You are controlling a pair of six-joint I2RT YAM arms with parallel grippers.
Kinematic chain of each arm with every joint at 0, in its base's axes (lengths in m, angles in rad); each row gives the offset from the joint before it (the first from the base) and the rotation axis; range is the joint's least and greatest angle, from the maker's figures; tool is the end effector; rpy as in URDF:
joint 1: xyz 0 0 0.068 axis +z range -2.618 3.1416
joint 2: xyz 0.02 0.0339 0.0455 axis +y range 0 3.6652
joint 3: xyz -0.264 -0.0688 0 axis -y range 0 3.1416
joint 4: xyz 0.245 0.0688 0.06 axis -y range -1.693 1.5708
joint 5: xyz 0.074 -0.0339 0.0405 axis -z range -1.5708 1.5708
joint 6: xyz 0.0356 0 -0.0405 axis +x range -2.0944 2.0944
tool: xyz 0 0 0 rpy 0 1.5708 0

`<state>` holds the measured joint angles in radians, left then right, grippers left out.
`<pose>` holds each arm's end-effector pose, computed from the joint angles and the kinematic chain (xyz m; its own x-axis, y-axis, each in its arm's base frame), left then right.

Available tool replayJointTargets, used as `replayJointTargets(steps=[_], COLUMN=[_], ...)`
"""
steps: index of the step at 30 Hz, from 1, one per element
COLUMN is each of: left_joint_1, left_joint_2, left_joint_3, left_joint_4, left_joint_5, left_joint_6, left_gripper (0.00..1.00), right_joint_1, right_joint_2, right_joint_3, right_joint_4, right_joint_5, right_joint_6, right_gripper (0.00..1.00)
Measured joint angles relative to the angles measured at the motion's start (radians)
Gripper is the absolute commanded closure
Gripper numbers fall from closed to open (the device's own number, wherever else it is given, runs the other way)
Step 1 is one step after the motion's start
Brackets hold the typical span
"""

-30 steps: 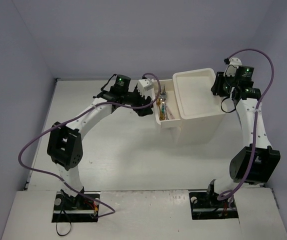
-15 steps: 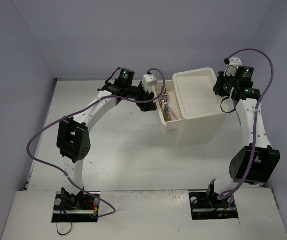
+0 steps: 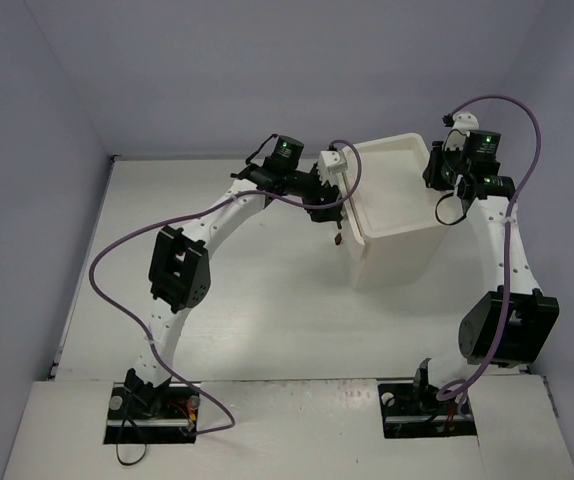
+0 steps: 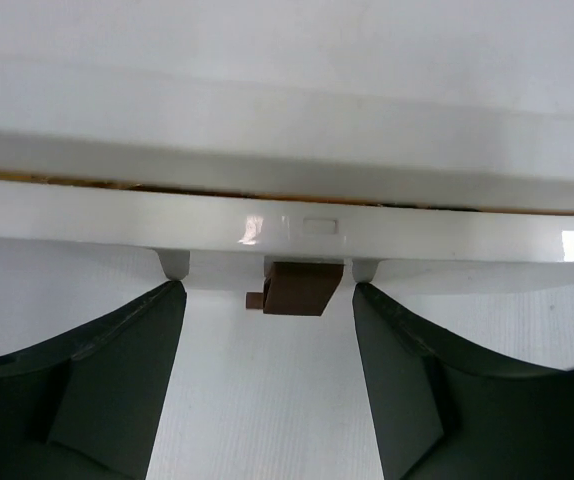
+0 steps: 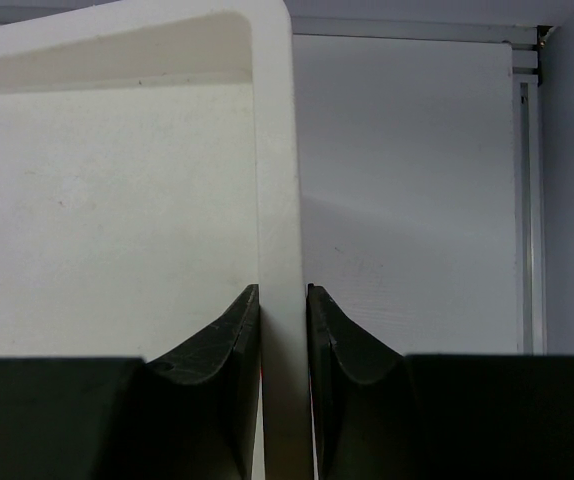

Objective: Sort the eating utensils into containers

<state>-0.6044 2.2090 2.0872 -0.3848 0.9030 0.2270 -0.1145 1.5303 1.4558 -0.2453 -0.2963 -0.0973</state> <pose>0.4052 -0.3138 0.3087 -0.1827 0.2955 -0.9377 0.9832 0.0543 -0.1744 0.3595 -0.0309 0.3849 -0.2947 -0.0596 -0.9537 -0.1956 0.9807 -0.0009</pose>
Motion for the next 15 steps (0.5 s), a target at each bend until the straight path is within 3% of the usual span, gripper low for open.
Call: replayJointTargets(steps=[6, 8, 15], left_joint_1=[-0.016, -0.014, -0.009], left_joint_2=[0.066, 0.079, 0.068], left_joint_3=[0.115, 0.133, 0.105], left_joint_4=[-0.025, -0.031, -0.008], left_joint_5=[0.003, 0.006, -0.032], left_joint_6=[-0.018, -0.035, -0.073], left_gripper=[0.35, 0.35, 0.32], right_joint_1=[0.017, 0.018, 0.031], right_joint_2=[0.000, 0.000, -0.001], right_joint_3=[-0.001, -0.001, 0.000], right_joint_4=[0.002, 0.003, 0.000], right_joint_5=[0.013, 0.018, 0.014], right_joint_6=[0.004, 0.005, 0.025], right_gripper=[1.00, 0.96, 0.35])
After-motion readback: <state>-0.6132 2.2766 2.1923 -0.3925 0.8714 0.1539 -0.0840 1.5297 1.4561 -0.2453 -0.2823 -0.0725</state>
